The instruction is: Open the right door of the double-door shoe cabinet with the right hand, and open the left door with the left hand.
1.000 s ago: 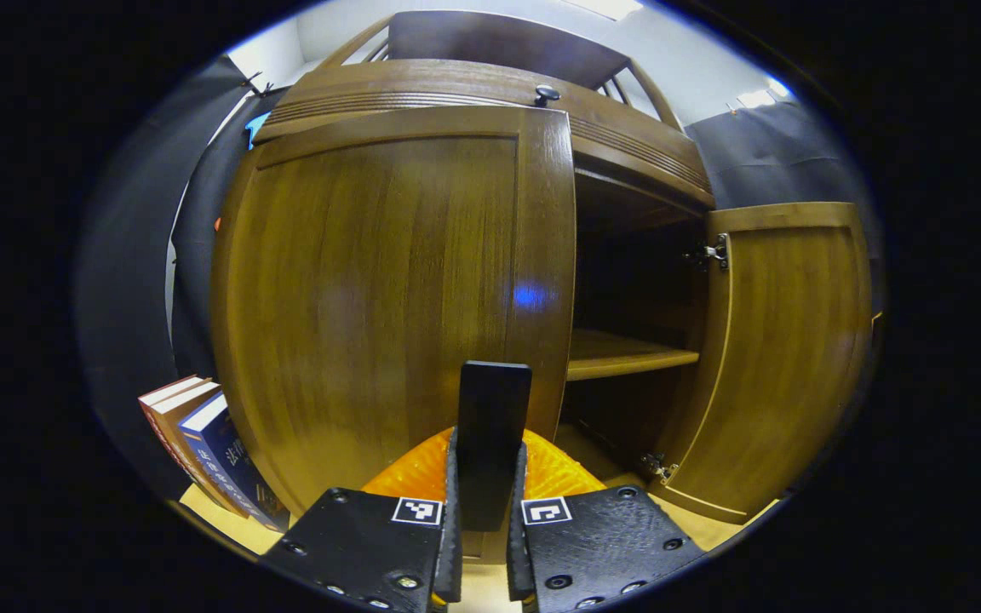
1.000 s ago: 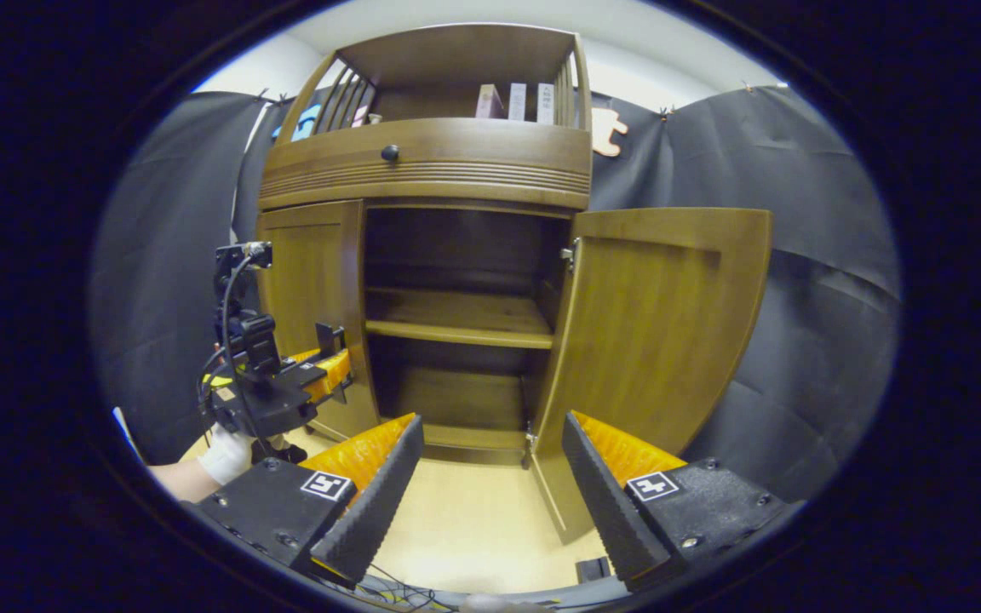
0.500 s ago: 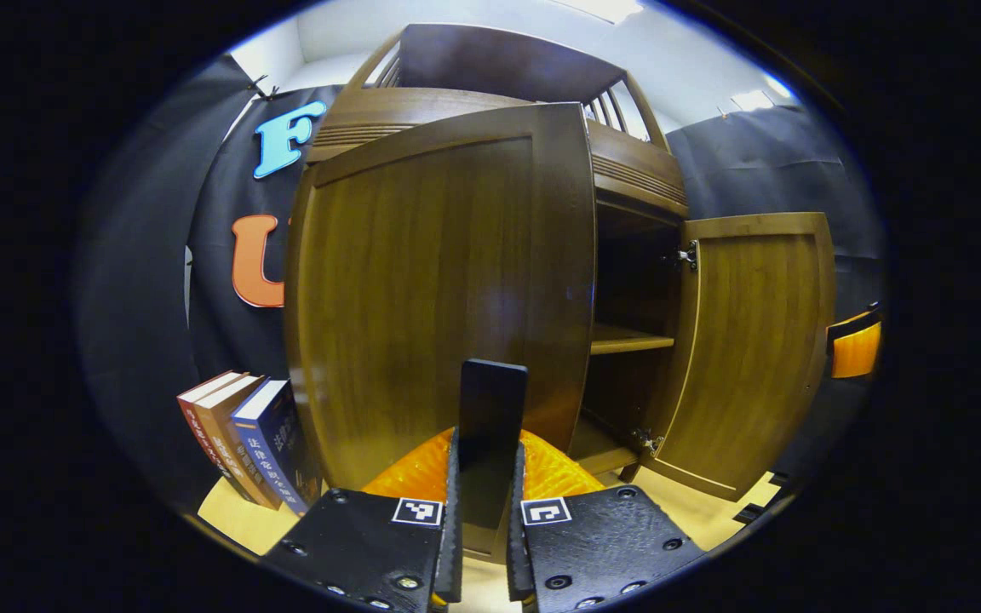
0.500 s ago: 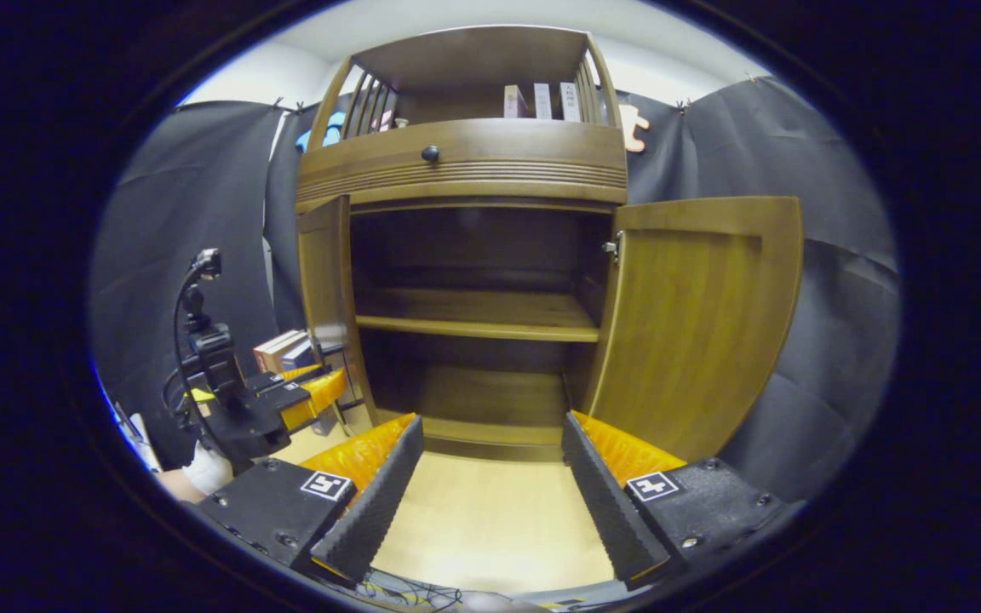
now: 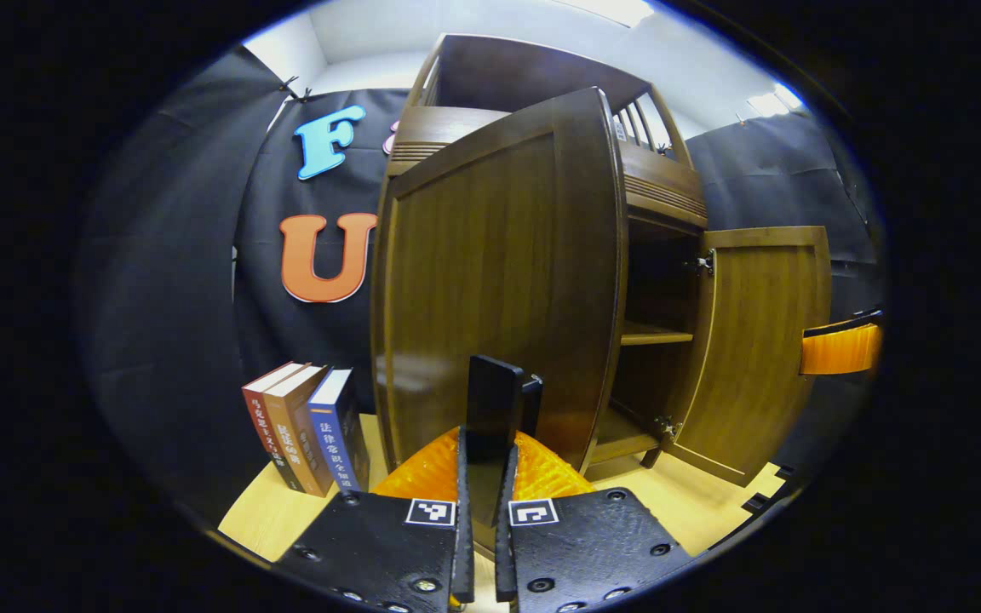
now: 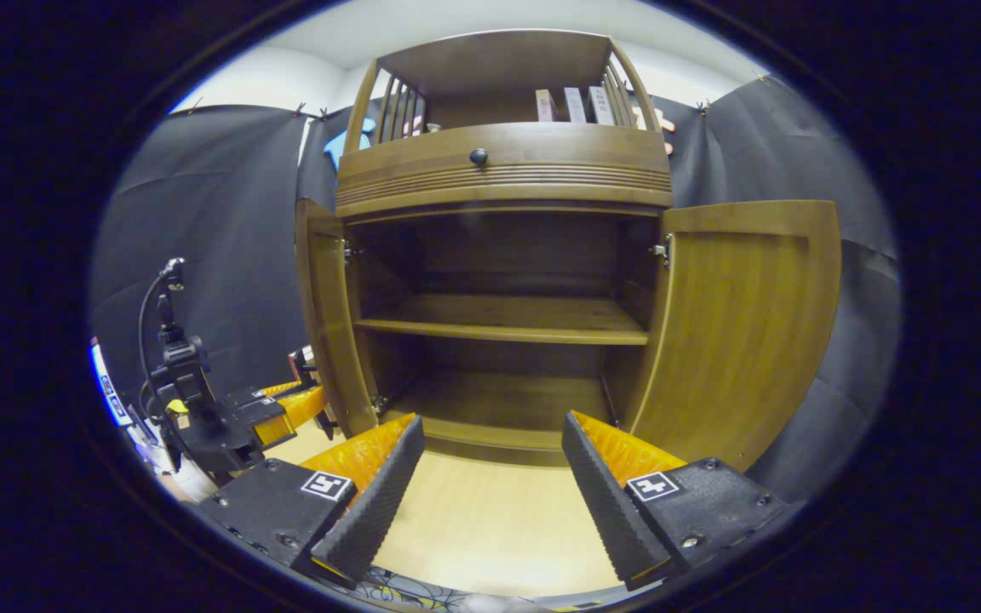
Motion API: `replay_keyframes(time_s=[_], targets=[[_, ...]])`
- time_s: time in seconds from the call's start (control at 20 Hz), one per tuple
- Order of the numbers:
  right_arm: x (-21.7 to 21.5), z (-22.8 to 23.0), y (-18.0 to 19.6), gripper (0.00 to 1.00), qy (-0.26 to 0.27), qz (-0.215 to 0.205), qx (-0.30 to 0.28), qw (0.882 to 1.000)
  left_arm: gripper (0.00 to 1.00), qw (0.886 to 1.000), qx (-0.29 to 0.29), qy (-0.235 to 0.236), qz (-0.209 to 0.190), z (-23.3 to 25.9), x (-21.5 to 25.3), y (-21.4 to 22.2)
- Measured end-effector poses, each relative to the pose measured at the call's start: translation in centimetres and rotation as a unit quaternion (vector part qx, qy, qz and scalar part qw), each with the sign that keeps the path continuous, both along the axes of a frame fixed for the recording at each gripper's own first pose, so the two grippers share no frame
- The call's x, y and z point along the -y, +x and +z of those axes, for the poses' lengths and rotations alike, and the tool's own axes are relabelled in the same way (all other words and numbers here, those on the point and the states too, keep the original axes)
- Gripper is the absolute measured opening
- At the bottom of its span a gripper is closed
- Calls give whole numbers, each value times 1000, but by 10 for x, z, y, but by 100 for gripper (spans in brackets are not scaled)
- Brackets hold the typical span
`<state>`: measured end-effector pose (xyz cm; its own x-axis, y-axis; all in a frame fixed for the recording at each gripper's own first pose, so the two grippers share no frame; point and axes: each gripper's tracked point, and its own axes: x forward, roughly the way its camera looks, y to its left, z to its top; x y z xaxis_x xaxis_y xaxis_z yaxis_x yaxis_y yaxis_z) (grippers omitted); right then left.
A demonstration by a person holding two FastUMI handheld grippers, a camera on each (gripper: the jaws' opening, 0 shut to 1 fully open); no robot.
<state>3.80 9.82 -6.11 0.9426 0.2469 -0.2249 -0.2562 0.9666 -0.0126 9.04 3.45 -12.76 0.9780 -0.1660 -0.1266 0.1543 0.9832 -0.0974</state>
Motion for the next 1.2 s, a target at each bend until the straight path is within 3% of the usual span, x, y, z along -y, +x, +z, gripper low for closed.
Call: replay_keyframes(time_s=[0.1, 0.2, 0.85, 1.2], targets=[[-10, -2, 0, 100, 0, 11, -1, 1000, 8, 1000, -2, 11, 16, 1, -19, -10], [-20, -3, -1, 100, 0, 20, -3, 1000, 0, 999, 3, 25, 20, -1, -36, -13], [-32, -5, 0, 100, -5, 34, -6, 999, 1, 1000, 14, 15, -6, -3, -68, -18], [-30, -7, 0, 100, -6, 37, -12, 999, 0, 1000, 13, 7, 13, -4, -96, -19]])
